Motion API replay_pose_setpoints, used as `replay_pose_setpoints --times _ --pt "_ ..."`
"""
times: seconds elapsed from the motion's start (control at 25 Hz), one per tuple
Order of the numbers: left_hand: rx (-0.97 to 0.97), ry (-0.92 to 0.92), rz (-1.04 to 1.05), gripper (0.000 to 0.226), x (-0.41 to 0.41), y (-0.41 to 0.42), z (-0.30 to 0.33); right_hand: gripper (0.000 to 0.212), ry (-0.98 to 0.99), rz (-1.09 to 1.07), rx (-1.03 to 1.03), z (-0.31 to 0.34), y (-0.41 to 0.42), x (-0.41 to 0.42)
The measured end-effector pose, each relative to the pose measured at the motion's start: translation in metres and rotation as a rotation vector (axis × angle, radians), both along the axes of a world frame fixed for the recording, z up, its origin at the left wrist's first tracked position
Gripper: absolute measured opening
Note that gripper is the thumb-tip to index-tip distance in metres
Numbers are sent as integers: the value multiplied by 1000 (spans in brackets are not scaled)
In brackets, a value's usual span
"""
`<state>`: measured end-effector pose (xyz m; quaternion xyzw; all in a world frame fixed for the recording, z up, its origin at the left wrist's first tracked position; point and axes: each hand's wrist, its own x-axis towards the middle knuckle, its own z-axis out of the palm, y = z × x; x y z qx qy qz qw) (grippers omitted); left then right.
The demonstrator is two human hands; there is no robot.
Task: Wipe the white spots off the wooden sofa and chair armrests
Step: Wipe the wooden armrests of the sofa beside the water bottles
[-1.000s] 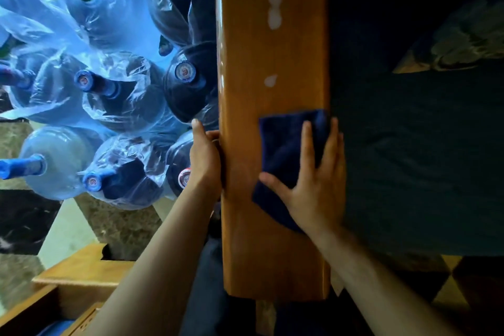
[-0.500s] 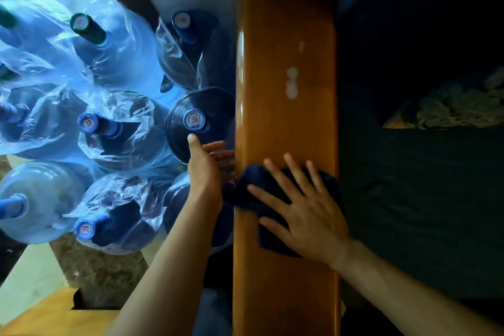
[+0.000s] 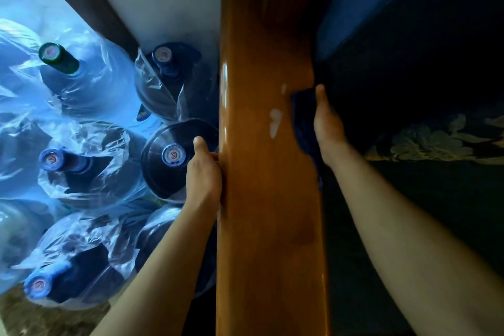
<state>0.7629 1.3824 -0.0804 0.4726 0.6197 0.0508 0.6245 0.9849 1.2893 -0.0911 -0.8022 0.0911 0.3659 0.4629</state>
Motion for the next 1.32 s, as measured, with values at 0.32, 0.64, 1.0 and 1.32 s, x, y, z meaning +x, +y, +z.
replay_pose_setpoints --times 0.32,0.64,1.0,1.32 --pt "21 -16 20 86 31 41 7 76 -934 935 -505 9 -32 -92" --pt "85 -103 -47 97 53 66 -1 62 -938 373 -525 2 128 -12" --pt "-19 -167 76 85 63 83 0 60 -1234 1176 -153 14 139 -1" --pt "-55 -239 85 86 60 82 -4 72 -1094 995 -696 14 303 57"
